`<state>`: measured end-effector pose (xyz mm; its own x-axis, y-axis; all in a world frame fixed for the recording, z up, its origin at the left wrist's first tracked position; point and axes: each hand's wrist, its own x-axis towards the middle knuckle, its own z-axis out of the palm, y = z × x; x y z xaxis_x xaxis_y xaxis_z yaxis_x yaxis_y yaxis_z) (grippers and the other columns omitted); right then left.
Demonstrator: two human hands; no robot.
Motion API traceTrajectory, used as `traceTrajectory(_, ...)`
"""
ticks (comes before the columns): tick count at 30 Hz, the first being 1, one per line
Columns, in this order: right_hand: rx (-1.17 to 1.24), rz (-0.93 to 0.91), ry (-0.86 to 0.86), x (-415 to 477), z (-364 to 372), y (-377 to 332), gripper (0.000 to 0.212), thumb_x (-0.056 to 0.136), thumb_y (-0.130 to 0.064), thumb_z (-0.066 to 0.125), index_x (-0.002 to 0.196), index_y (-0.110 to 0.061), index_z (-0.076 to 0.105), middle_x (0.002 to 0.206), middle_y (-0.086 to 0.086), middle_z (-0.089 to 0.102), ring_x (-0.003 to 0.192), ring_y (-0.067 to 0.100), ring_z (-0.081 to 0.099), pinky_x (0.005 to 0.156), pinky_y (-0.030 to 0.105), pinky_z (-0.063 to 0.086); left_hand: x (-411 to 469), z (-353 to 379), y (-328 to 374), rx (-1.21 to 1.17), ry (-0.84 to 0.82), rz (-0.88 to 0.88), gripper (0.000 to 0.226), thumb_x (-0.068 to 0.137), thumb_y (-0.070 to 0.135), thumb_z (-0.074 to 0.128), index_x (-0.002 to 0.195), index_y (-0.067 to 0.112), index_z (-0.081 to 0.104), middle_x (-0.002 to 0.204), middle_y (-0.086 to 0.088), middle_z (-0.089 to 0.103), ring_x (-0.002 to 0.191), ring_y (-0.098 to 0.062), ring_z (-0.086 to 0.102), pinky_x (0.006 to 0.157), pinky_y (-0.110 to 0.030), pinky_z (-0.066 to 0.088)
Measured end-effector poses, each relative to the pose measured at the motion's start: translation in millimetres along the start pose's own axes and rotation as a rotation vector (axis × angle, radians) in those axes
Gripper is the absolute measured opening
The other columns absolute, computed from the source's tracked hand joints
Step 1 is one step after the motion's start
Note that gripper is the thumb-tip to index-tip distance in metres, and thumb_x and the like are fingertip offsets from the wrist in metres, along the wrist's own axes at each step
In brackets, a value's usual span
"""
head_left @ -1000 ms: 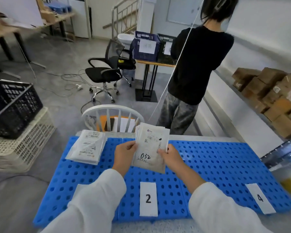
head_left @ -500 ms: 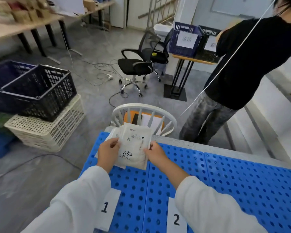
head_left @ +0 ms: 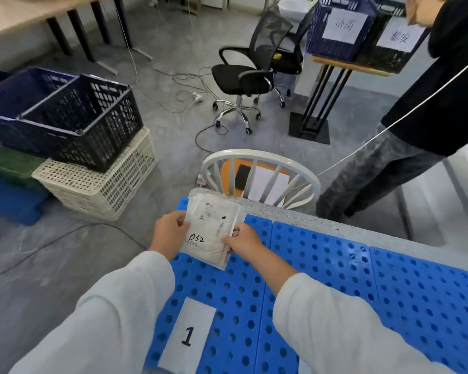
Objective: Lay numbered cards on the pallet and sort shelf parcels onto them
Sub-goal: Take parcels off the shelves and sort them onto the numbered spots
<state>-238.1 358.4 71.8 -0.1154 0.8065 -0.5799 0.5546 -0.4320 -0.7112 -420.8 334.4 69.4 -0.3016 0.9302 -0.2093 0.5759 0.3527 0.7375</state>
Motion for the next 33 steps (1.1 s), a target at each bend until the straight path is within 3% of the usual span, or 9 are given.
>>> traceTrajectory(3, -0.017, 0.003, 0.001, 2, 8, 3, 0.030, 0.091, -0.019, 0.062, 0.117, -0.005, 0.053, 0.108, 0.008, 0.059, 0.103, 0.027, 0.062, 0.089, 0.043, 0.054, 2, 0, -5, -0.030, 0.011, -0.004, 0.019, 0.090, 0.007, 0.057, 0.084, 0.026, 0.056, 0.078, 0.006, 0.059, 0.075, -0.015, 0.053, 0.069, -0.022, 0.044)
traceTrajectory(6, -0.021, 0.013, 0.026, 1, 13, 6, 0.038, 0.090, -0.026, 0.063, 0.119, -0.006, 0.050, 0.116, 0.010, 0.058, 0.102, 0.025, 0.061, 0.085, 0.038, 0.053, 0, 2, 0, -0.095, 0.017, -0.021, 0.023, 0.091, 0.011, 0.060, 0.110, 0.024, 0.064, 0.102, 0.010, 0.062, 0.093, -0.012, 0.055, 0.069, -0.010, 0.039)
traceTrajectory(9, 0.026, 0.058, 0.123, -5, 3, 3, 0.053, 0.090, -0.030, 0.063, 0.131, -0.005, 0.043, 0.124, 0.013, 0.053, 0.109, 0.027, 0.057, 0.081, 0.036, 0.052, -2, 1, 8, 0.023, 0.027, 0.008, 0.036, 0.094, 0.023, 0.058, 0.129, 0.015, 0.056, 0.132, -0.001, 0.052, 0.123, -0.021, 0.045, 0.097, -0.028, 0.037)
traceTrajectory(11, -0.009, 0.037, 0.169, -15, -13, 1, 0.052, 0.093, -0.032, 0.059, 0.135, -0.006, 0.040, 0.125, 0.012, 0.053, 0.101, 0.025, 0.059, 0.081, 0.038, 0.051, -3, -4, 17, 0.064, 0.015, 0.059, 0.038, 0.097, 0.029, 0.052, 0.130, 0.011, 0.054, 0.139, -0.004, 0.049, 0.129, -0.022, 0.042, 0.103, -0.033, 0.034)
traceTrajectory(13, -0.091, -0.002, 0.181, -30, -33, 1, 0.053, 0.097, -0.035, 0.052, 0.141, -0.009, 0.037, 0.126, 0.010, 0.055, 0.087, 0.020, 0.059, 0.080, 0.038, 0.050, -7, -9, 30, 0.116, -0.011, 0.136, 0.039, 0.098, 0.031, 0.049, 0.131, 0.011, 0.054, 0.138, -0.005, 0.049, 0.128, -0.022, 0.043, 0.105, -0.035, 0.035)
traceTrajectory(17, -0.274, -0.116, 0.219, -70, -76, 1, 0.055, 0.099, -0.040, 0.045, 0.146, -0.012, 0.035, 0.142, 0.007, 0.046, 0.105, 0.022, 0.062, 0.082, 0.033, 0.050, -14, -9, 74, 0.253, -0.055, 0.357, 0.033, 0.096, 0.032, 0.050, 0.121, 0.013, 0.059, 0.128, -0.006, 0.057, 0.119, -0.024, 0.048, 0.100, -0.035, 0.037)
traceTrajectory(20, -0.423, -0.164, 0.316, -107, -112, -1, 0.053, 0.098, -0.044, 0.045, 0.139, -0.012, 0.041, 0.129, 0.007, 0.053, 0.092, 0.022, 0.061, 0.069, 0.032, 0.047, -22, 0, 123, 0.401, -0.086, 0.558, 0.041, 0.095, 0.036, 0.050, 0.129, 0.013, 0.055, 0.134, -0.005, 0.054, 0.129, -0.027, 0.041, 0.111, -0.039, 0.027)
traceTrajectory(23, -0.462, -0.180, 0.403, -142, -150, 1, 0.045, 0.097, -0.042, 0.049, 0.130, -0.011, 0.046, 0.126, 0.011, 0.055, 0.105, 0.026, 0.058, 0.085, 0.039, 0.049, -38, 11, 173, 0.437, -0.110, 0.710, 0.045, 0.094, 0.038, 0.049, 0.133, 0.016, 0.050, 0.138, -0.002, 0.050, 0.132, -0.024, 0.038, 0.113, -0.041, 0.027)
traceTrajectory(33, -0.448, -0.064, 0.762, -295, -237, 57, 0.051, 0.096, -0.044, 0.049, 0.135, -0.010, 0.041, 0.134, 0.011, 0.046, 0.119, 0.029, 0.051, 0.094, 0.040, 0.045, -154, 77, 297, 0.395, -0.208, 1.149, 0.045, 0.093, 0.039, 0.052, 0.129, 0.012, 0.052, 0.132, -0.003, 0.053, 0.127, -0.023, 0.043, 0.107, -0.035, 0.032)
